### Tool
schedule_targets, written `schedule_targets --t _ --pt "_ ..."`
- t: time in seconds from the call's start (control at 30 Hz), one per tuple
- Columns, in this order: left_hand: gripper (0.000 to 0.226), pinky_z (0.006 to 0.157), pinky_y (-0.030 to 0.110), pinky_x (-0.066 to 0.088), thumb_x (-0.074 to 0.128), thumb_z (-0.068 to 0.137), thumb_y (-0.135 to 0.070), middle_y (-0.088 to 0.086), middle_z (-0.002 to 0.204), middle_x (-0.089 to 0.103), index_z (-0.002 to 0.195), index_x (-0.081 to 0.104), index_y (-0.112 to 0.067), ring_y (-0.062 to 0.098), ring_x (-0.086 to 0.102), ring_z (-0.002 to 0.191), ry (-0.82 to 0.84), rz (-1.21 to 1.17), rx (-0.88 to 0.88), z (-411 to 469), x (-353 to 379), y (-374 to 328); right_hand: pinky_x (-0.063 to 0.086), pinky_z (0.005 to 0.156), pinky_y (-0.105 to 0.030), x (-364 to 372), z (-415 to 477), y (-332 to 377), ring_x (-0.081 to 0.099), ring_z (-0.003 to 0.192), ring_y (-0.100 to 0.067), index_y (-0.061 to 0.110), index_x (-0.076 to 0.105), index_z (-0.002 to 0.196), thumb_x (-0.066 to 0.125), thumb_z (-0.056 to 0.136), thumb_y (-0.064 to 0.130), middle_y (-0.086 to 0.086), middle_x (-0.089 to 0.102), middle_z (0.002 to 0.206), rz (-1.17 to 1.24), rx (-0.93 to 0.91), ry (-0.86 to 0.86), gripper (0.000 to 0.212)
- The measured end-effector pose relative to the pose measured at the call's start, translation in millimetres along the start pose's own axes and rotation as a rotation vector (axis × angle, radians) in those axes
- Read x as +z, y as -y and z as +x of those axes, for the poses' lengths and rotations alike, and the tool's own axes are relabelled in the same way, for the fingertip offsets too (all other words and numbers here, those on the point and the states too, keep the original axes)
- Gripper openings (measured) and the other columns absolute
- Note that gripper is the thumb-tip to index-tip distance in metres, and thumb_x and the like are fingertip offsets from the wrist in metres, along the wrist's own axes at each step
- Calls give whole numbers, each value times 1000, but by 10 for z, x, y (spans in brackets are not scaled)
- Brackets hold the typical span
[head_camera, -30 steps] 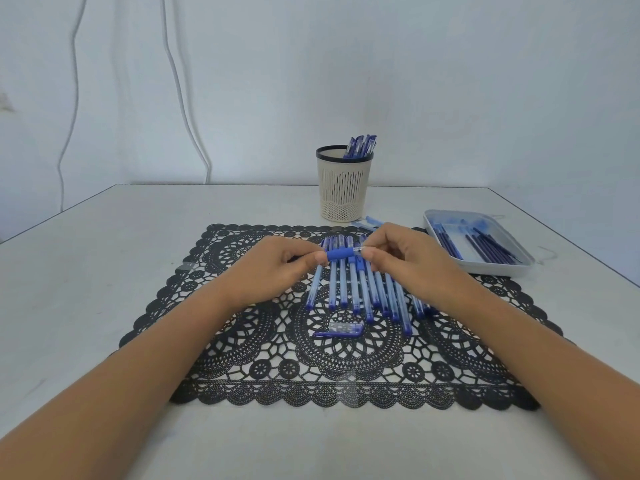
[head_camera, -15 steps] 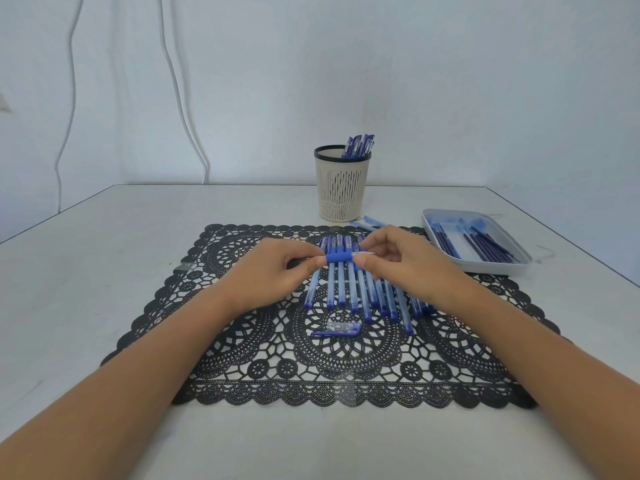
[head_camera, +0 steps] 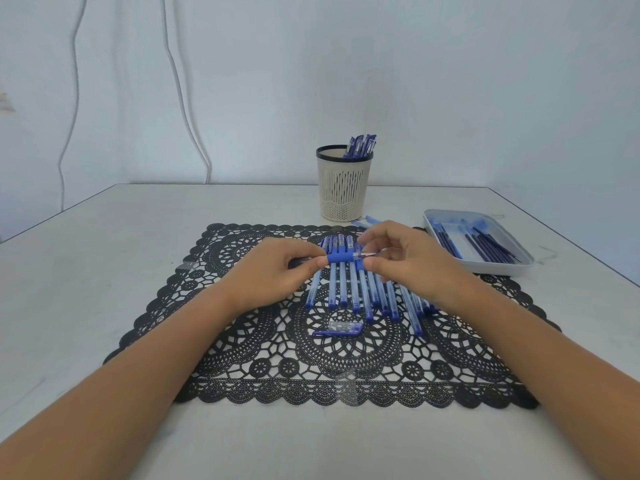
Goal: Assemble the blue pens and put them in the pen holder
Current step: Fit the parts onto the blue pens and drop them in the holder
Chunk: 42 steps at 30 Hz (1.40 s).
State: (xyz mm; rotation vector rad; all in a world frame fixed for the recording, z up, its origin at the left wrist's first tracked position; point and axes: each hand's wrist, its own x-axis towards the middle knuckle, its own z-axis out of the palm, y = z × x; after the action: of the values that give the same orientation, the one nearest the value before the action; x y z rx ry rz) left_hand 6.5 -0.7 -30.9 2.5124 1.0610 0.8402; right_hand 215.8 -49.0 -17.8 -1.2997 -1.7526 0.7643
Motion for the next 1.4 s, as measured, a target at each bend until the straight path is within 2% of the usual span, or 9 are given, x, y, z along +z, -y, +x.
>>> schedule_targets --t 0.13,0.3,0.47,0.57,0.67,0.9,1.17,1.3,1.4 --pt "19 56 12 35 54 91 -30 -13 65 59 100 68 -22 1 52 61 1 -9 2 1 -1 -5 48 60 -19 25 -4 7 60 61 -2 22 58 97 57 89 32 7 65 75 -11 29 -22 13" --pt "21 58 8 35 54 91 -31 -20 69 60 104 68 -21 -5 54 65 13 -6 -21 2 4 14 49 57 -14 21 15 -8 58 58 0 19 61 81 60 88 13 6 65 66 6 7 -64 10" --pt "15 68 23 45 53 91 -33 -11 75 66 98 66 -30 10 61 73 6 -57 -91 -14 -36 41 53 69 -23 -7 24 -38 59 72 -8 23 60 82 65 84 8 4 62 82 23 -12 -115 17" --pt "14 68 27 44 52 91 -35 -10 75 66 96 65 -33 14 60 73 -7 -48 -112 -14 -40 75 53 67 -20 -21 11 -17 61 66 -5 21 61 81 65 85 15 4 65 73 10 -4 -129 8" --pt "14 66 31 43 51 91 -37 -3 75 66 96 64 -34 21 59 73 -11 -33 -124 -18 -42 112 50 62 -13 -24 -32 56 58 57 1 20 64 81 63 86 22 7 64 63 -26 -11 -28 6" --pt "20 76 34 47 53 91 -38 -1 79 69 99 68 -28 21 61 78 -25 -21 -125 -19 -40 120 42 64 -5 115 -146 203 55 65 8 29 66 85 63 86 17 17 62 72 -281 -94 330 13" --pt "24 75 12 41 54 91 -34 -19 85 63 106 68 -23 -2 58 83 -20 8 -131 -18 -39 78 40 65 -5 159 -143 176 54 70 9 36 61 88 63 85 13 24 59 79 -405 -141 392 23" --pt "22 66 6 36 54 90 -33 -25 79 60 104 68 -23 -10 55 76 -23 5 -129 -15 -40 74 38 61 -3 90 -166 220 52 61 10 28 65 93 63 85 18 34 57 67 -340 -137 332 13" --pt "19 65 14 38 54 90 -33 -22 74 61 101 68 -25 -4 56 71 -20 -7 -125 -19 -37 62 39 63 -3 49 -127 194 54 70 5 29 63 94 60 87 23 19 61 77 -307 -180 51 10"
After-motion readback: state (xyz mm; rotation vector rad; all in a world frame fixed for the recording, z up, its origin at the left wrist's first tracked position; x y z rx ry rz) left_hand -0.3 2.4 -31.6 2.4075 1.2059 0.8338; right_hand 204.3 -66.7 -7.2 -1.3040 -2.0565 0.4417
